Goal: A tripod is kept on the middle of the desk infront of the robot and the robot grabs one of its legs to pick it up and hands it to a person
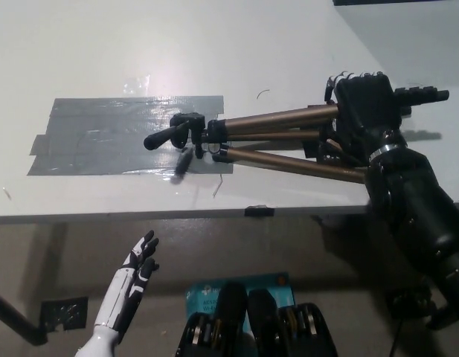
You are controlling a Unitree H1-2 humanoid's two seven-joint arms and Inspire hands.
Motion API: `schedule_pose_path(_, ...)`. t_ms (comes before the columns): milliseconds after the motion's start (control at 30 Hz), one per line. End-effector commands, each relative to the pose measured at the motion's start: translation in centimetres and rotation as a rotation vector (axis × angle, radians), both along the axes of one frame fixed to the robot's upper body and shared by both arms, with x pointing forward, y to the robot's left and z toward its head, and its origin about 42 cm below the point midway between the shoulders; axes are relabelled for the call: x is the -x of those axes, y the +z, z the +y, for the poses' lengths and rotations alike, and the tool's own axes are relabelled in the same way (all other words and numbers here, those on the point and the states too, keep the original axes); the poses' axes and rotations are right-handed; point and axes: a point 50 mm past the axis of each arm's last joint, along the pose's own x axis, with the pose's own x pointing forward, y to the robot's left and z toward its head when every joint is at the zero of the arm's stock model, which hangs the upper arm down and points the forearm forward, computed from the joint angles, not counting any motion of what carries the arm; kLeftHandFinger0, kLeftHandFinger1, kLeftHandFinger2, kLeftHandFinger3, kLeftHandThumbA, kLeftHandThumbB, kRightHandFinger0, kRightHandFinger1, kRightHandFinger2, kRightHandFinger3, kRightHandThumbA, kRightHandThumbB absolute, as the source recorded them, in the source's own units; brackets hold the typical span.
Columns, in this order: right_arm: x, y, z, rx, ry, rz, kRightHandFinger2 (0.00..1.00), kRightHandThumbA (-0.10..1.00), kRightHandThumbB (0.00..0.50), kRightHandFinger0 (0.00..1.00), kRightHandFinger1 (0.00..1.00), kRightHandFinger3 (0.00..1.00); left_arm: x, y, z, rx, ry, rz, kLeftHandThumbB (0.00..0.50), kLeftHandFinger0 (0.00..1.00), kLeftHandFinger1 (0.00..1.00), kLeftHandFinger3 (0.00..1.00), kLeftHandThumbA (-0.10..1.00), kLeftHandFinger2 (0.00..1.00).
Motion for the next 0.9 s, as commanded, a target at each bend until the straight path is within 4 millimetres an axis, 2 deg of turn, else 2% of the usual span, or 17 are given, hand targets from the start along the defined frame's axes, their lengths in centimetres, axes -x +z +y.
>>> schedule_pose_path(0,-1.5,6.0,0.7,-0.107,0.176,-0.37,0.82,-0.1,0.245,0.0,0.32,0.28,-1.3,2.2,0.1,-0.032,-0.067,-0.091,0.09,0.79,0.91,1.0,1.0,0.98)
schedule_pose_path(33,-1.5,6.1,0.7,-0.119,0.18,-0.368,0.84,-0.1,0.229,0.0,0.38,0.43,-1.3,2.2,0.0,-0.035,-0.069,-0.091,0.098,0.77,0.89,1.0,1.0,0.95)
schedule_pose_path(67,-1.4,6.2,0.8,-0.132,0.185,-0.374,0.83,-0.1,0.218,0.0,0.39,0.61,-1.3,2.1,0.0,-0.036,-0.071,-0.092,0.096,0.75,0.86,1.0,1.0,0.92)
schedule_pose_path(133,-1.3,6.5,1.1,-0.188,0.206,-0.394,0.8,-0.1,0.218,0.0,0.36,0.8,-1.2,2.0,0.1,-0.034,-0.073,-0.091,0.082,0.72,0.83,1.0,1.0,0.88)
schedule_pose_path(167,-1.2,6.8,1.3,-0.223,0.212,-0.405,0.79,-0.1,0.212,0.0,0.36,0.84,-1.2,2.0,0.1,-0.037,-0.074,-0.09,0.087,0.7,0.81,1.0,1.0,0.87)
schedule_pose_path(233,-1.0,8.0,1.9,-0.302,0.223,-0.418,0.74,-0.1,0.209,0.0,0.33,0.79,-1.2,2.1,0.0,-0.035,-0.075,-0.084,0.092,0.7,0.81,1.0,1.0,0.86)
schedule_pose_path(367,-0.1,10.5,3.0,-0.459,0.265,-0.41,0.74,-0.1,0.165,0.0,0.37,0.87,-1.3,2.2,0.0,-0.036,-0.075,-0.083,0.072,0.69,0.79,1.0,1.0,0.83)
schedule_pose_path(433,0.7,12.8,3.8,-0.549,0.327,-0.423,0.75,-0.1,0.177,0.0,0.37,0.91,-1.6,2.4,0.0,-0.042,-0.083,-0.086,0.054,0.68,0.78,1.0,1.0,0.82)
schedule_pose_path(500,1.2,14.0,4.0,-0.57,0.359,-0.432,0.76,-0.1,0.183,0.0,0.35,0.9,-1.7,2.4,0.1,-0.042,-0.091,-0.083,0.055,0.69,0.78,1.0,1.0,0.82)
schedule_pose_path(567,1.5,14.9,4.1,-0.573,0.383,-0.436,0.76,-0.1,0.17,0.0,0.33,0.85,-1.7,2.4,0.1,-0.041,-0.091,-0.08,0.061,0.68,0.77,1.0,1.0,0.8)
schedule_pose_path(600,1.9,16.0,4.5,-0.566,0.407,-0.449,0.76,-0.1,0.171,0.0,0.31,0.82,-1.6,2.3,0.1,-0.031,-0.091,-0.078,0.073,0.68,0.76,1.0,1.0,0.79)
schedule_pose_path(700,2.2,16.3,4.8,-0.552,0.414,-0.458,0.76,-0.1,0.176,0.0,0.32,0.82,-1.6,2.3,0.1,-0.029,-0.093,-0.072,0.08,0.67,0.76,1.0,1.0,0.78)
schedule_pose_path(800,2.1,16.1,5.1,-0.526,0.403,-0.466,0.76,-0.1,0.202,0.0,0.34,0.89,-1.5,2.3,0.0,-0.033,-0.095,-0.067,0.08,0.67,0.75,1.0,1.0,0.76)
schedule_pose_path(867,1.9,15.9,5.3,-0.495,0.394,-0.465,0.76,-0.1,0.223,0.0,0.35,0.9,-1.5,2.3,0.0,-0.028,-0.096,-0.058,0.093,0.67,0.75,1.0,1.0,0.76)
